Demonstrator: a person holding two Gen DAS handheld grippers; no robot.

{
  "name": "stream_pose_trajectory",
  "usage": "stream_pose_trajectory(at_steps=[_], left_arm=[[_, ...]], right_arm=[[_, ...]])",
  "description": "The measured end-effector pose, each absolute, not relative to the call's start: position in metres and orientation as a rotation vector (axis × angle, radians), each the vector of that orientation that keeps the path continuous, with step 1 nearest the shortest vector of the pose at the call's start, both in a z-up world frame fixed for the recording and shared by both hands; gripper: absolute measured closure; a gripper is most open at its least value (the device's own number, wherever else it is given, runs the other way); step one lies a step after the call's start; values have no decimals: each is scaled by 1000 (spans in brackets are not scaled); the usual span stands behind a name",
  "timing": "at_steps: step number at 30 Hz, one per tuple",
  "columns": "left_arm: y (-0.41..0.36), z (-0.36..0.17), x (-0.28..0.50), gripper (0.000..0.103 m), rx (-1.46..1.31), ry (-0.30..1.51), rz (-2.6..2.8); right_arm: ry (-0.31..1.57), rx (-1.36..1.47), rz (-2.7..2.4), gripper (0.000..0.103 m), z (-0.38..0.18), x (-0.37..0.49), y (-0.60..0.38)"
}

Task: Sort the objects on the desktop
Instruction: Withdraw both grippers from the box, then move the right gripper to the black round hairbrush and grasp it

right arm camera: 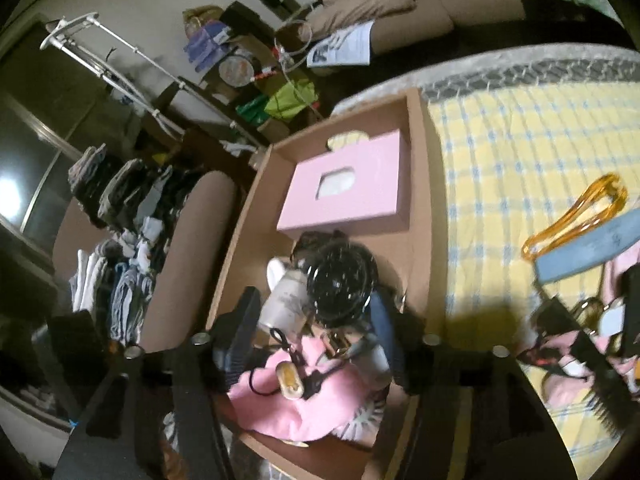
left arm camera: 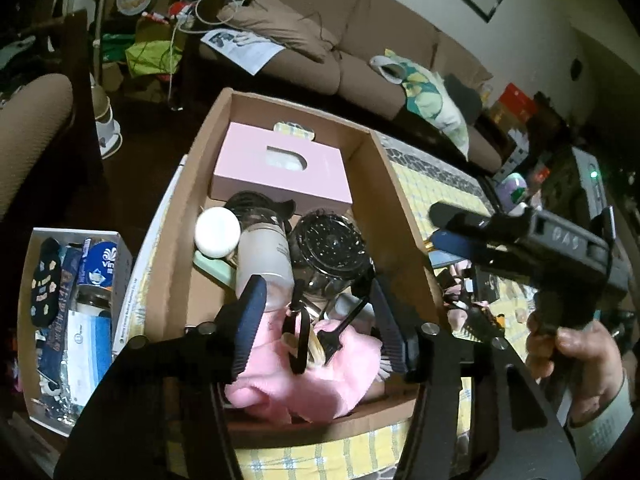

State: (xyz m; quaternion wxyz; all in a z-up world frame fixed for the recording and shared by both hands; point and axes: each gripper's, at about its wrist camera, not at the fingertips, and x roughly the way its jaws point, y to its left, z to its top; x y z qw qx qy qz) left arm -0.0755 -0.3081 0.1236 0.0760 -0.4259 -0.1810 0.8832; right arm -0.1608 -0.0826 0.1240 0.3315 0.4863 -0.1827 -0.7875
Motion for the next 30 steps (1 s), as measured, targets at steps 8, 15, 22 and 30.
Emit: stream_pose_trajectory(at_steps=[8, 15, 22, 30], left_arm=[[-307, 150, -51, 26, -1231, -508, 2689], [-281, 176, -18, 0, -1186, -342, 2763], [-255, 187, 8, 0, -1177, -267, 2785], [-227, 199, 31, 0, -1149, -220, 2782]], right_arm=[[-494, 1226, -2071, 25, 152, -147, -61], [-419, 1197, -2125, 6, 165, -109, -25], [-369, 1234, -2176, 0, 159, -71, 11], [-343, 1250, -2235, 0, 153, -36, 56]])
